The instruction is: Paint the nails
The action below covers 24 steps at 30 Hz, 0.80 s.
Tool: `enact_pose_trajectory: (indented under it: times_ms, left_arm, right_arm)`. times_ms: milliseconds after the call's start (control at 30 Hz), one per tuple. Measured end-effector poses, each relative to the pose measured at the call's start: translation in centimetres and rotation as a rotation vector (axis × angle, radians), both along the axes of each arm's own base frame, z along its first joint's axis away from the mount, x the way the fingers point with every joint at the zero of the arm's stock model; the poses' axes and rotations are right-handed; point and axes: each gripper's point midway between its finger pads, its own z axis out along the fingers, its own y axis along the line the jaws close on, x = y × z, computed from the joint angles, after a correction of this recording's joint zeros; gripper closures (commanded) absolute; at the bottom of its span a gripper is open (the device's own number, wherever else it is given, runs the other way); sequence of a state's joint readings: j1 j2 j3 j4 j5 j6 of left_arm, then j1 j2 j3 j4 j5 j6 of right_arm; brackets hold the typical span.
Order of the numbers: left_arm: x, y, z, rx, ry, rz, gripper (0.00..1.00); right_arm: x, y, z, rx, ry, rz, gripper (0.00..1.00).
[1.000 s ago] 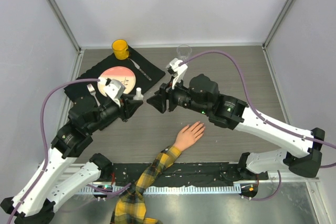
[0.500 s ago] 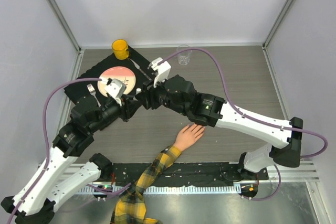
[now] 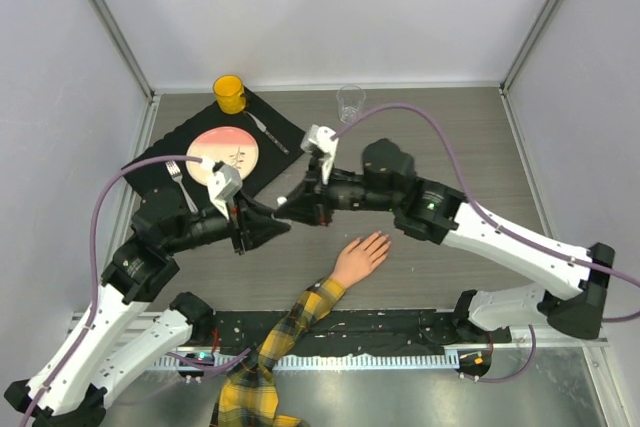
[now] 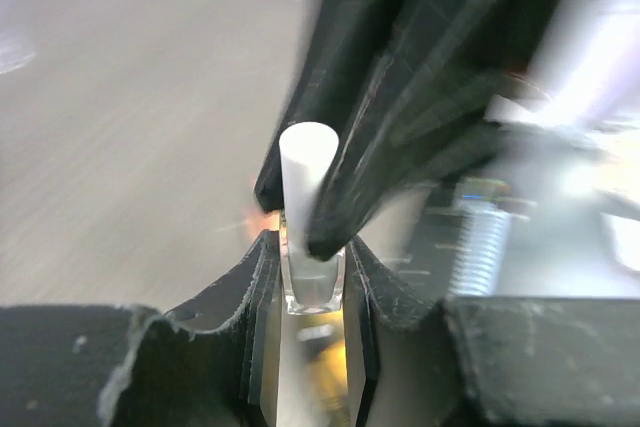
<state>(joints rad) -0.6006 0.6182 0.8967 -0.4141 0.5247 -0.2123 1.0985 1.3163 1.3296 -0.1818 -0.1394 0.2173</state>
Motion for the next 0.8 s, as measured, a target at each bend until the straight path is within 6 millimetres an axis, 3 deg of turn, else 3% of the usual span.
enact_pose_trajectory:
  times_ms: [167,300,333,400,433,533,800]
  left_arm:
    - [-6.3,-2.2,2.9,-0.159,0.03,-0.365,1.0]
    - [-7.1,-2.3,2.2,-0.128,0.064,-0.423,1.0]
    - [-7.0,-2.3,2.0,-0.119,0.07,-0.421,1.0]
    - [-6.7,-2.2,1.8,-0.099,0.067,-0.408,1.0]
    - [-6.4,-2.2,1.7,-0.088,0.059,-0.395,1.0]
    - [-5.0,-1.9,1.8,-0.054,-0.008,-0.321,1.0]
    - [-1.6,-0.4,1.0,0.031,-0.116,-0.115,1.0]
  right_arm:
    - [-6.6,-2.4,2.9,0.258,0.024,0.516,0.99]
    - [-7.7,-2.4,2.5,0.294,0.04,0.672,0.96]
    - [-7.6,-2.4,2.2,0.286,0.044,0.672,0.8]
    - [-7.2,-2.4,1.9,0.268,0.04,0.651,0.66]
    - [-6.9,-2.4,1.9,0.257,0.041,0.629,0.51]
    - [-5.0,-2.2,2.1,0.225,0.034,0.483,0.36]
    - [-0.2,-3.7,0.4,0.086,0.041,0.135,0.36]
